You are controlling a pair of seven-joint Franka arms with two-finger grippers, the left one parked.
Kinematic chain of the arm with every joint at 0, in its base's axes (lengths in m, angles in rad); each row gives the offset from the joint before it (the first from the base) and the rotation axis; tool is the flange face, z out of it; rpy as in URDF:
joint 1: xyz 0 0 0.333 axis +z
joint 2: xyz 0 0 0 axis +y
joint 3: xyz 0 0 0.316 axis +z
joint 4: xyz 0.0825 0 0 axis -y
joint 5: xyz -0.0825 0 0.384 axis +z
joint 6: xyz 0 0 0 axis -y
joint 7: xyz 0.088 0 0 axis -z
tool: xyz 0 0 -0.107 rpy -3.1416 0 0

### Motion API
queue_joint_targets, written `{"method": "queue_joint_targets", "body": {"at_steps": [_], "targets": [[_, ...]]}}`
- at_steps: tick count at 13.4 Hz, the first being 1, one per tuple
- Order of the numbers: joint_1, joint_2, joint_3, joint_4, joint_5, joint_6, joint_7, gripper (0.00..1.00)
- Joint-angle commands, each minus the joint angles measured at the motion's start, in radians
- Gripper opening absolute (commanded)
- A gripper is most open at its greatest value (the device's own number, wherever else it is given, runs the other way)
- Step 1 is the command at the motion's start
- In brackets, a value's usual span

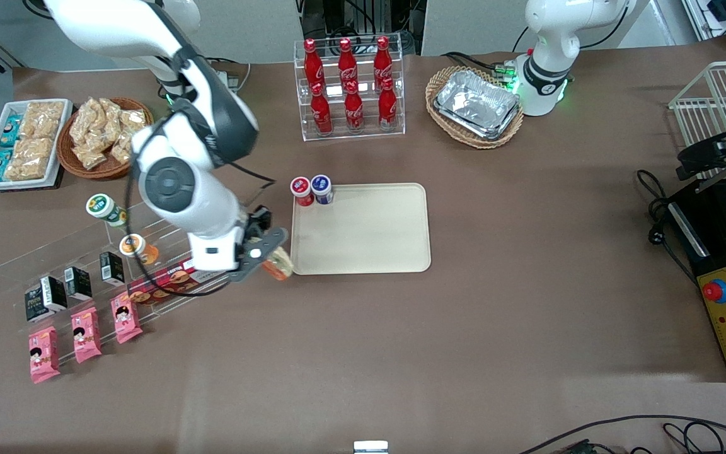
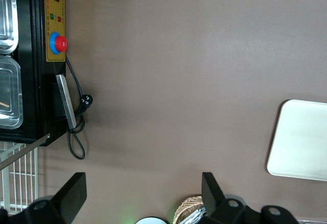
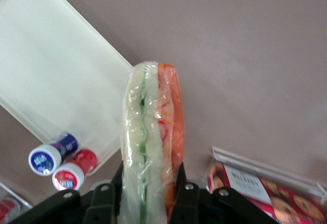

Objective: Place sandwich on tray
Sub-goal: 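Lower the held sandwich onto the cream tray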

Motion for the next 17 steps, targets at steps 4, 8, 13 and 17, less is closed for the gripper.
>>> {"method": "queue_joint_targets", "body": {"at_steps": [4, 8, 13, 17], "targets": [[0.102, 0.129, 0.005, 0.038, -0.121, 0.152, -0.134, 0.5], [0.172, 0.166, 0.006, 0.038, -0.129, 0.204, -0.139, 0.37], [0.275, 0.237, 0.006, 0.037, -0.201, 0.311, -0.152, 0.37], [0.313, 0.286, 0.006, 0.029, -0.251, 0.336, -0.202, 0.37]]}}
